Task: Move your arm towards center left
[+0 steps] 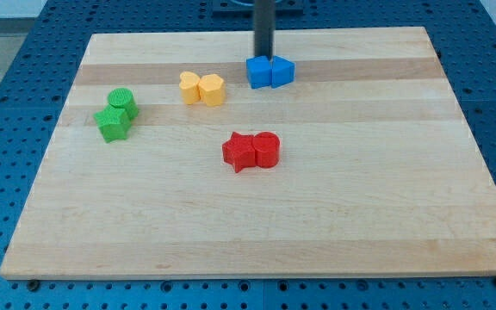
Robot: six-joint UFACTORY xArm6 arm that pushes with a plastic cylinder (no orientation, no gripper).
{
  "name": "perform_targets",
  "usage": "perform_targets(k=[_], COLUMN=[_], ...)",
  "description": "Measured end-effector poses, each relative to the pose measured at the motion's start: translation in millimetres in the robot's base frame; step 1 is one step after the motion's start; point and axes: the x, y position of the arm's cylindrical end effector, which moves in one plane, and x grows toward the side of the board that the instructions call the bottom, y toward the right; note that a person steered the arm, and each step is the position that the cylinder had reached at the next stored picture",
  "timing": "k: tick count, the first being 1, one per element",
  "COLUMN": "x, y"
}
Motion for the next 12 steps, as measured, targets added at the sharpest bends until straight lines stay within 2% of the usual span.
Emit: perform_targets(k=[5, 9, 10, 12], x=[48, 118, 142, 164], y=[-207, -247, -249, -245])
